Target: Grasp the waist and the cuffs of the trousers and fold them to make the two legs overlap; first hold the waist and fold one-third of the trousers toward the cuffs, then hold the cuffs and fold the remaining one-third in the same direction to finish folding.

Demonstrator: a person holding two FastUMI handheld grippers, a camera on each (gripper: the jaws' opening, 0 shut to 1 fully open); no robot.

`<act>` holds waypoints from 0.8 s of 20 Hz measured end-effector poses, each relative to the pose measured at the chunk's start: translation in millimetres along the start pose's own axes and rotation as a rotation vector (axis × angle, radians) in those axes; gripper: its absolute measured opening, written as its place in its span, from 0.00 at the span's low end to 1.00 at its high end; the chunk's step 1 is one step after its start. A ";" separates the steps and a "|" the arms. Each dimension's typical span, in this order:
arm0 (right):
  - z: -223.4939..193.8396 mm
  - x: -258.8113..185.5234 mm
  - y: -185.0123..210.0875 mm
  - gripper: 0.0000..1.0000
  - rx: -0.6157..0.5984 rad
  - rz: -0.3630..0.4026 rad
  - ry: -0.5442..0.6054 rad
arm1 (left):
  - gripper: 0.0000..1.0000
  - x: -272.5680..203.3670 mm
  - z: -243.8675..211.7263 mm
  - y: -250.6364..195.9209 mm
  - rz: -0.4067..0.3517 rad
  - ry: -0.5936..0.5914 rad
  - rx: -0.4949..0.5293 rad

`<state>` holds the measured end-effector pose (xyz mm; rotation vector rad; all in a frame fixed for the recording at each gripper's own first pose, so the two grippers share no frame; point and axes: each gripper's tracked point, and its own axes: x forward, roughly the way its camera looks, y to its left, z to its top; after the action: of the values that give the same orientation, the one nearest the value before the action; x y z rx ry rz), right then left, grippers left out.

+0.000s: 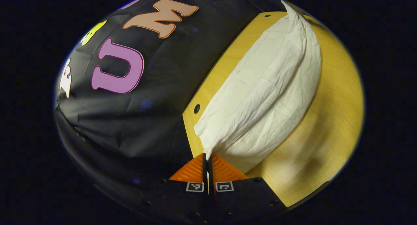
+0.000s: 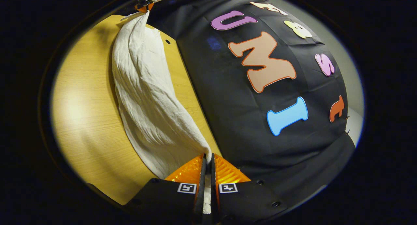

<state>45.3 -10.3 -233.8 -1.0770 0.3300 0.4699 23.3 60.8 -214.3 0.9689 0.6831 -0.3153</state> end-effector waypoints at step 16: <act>-19.4 158.7 16.3 0.11 0.045 -0.038 0.246 | 0.00 191.4 76.2 29.5 -0.046 -0.182 -0.074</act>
<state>171.9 11.2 -330.5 -1.0970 0.5341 0.2948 212.4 22.3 -292.2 0.8435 0.5475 -0.4104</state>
